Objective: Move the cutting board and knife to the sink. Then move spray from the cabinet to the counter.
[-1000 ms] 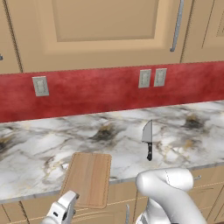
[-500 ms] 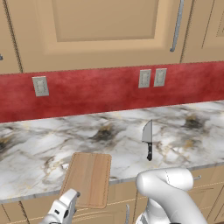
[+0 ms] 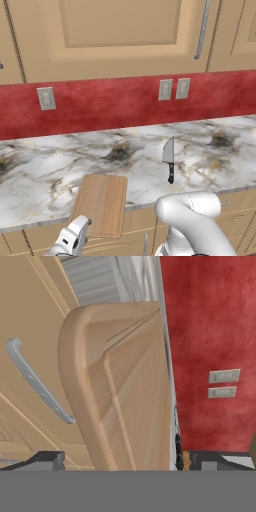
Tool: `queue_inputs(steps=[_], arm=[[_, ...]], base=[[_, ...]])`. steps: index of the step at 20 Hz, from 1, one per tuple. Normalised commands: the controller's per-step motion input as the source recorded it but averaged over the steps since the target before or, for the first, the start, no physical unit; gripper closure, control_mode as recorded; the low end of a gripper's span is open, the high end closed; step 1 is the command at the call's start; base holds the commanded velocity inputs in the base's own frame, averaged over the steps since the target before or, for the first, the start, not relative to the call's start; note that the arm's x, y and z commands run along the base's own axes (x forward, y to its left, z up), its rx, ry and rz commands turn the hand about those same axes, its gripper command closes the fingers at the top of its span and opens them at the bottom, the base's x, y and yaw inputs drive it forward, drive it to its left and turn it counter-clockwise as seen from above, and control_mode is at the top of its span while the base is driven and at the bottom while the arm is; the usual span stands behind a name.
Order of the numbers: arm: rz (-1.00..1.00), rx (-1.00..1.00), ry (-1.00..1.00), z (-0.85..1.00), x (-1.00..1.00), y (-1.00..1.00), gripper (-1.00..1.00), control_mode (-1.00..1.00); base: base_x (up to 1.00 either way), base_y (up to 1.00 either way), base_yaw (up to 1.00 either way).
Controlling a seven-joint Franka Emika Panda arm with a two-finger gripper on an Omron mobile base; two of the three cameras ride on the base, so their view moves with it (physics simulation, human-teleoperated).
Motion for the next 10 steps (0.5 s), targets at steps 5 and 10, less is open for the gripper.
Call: queue_inputs(steps=[5,10], arm=[[0.00,0.00,0.00,0.00,0.00,0.00,-1.00,-1.00],[0.00,0.00,0.00,0.00,0.00,0.00,1.00,-1.00]], base=[[0.00,0.00,0.00],[0.00,0.00,0.00]])
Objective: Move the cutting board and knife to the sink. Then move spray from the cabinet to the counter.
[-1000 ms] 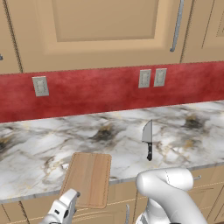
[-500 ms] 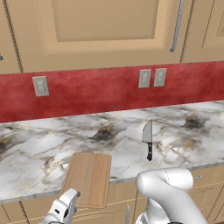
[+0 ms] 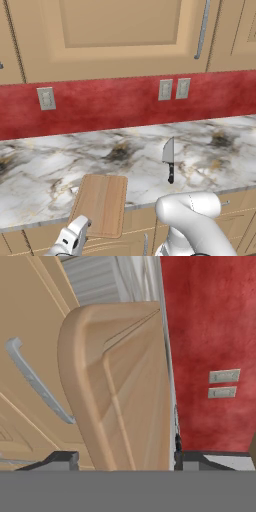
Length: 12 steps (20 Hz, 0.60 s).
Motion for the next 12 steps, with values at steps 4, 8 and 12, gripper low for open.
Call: queue_inputs(steps=[4,8,12], arm=[[0.00,0.00,0.00,0.00,0.00,0.00,1.00,-1.00],[0.00,0.00,0.00,0.06,0.03,0.00,1.00,-1.00],[-0.01,0.00,0.00,0.28,0.02,-0.03,1.00,-1.00]], base=[[0.00,0.00,0.00],[0.00,0.00,0.00],[0.00,0.00,0.00]])
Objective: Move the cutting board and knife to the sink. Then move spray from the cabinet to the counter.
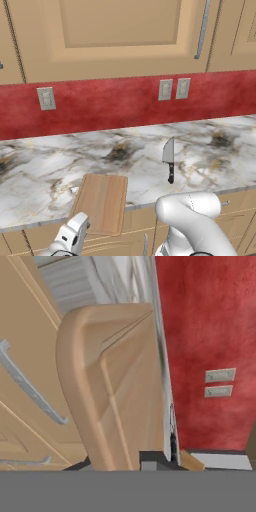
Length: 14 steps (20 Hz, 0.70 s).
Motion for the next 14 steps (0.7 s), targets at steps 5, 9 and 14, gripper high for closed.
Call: queue_inputs(steps=[5,9,14], arm=[[0.00,0.00,0.00,0.60,0.00,-0.15,1.00,-1.00],[0.00,0.00,0.00,0.68,0.00,-0.20,1.00,-1.00],[0.00,0.00,0.00,0.65,0.00,-0.31,1.00,-1.00]], base=[[0.00,0.00,0.00],[0.00,0.00,0.00],[0.00,0.00,0.00]])
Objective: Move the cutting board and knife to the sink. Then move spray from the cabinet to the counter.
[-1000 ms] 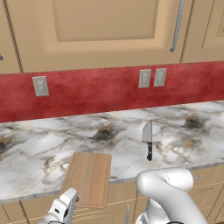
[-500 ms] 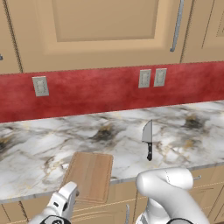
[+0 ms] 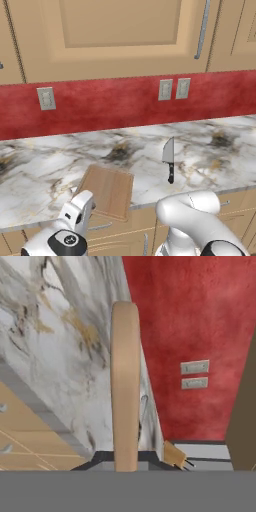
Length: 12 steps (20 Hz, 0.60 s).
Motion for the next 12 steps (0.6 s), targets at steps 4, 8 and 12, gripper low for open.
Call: queue_inputs(steps=[4,8,12], arm=[[0.00,0.00,0.00,0.61,0.00,-0.37,1.00,-1.00],[0.00,0.00,0.01,0.49,0.00,-0.44,1.00,-1.00],[0.00,0.00,0.03,0.30,0.00,-0.51,1.00,-1.00]], base=[[0.00,0.00,0.00],[0.00,0.00,0.00],[0.00,0.00,0.00]])
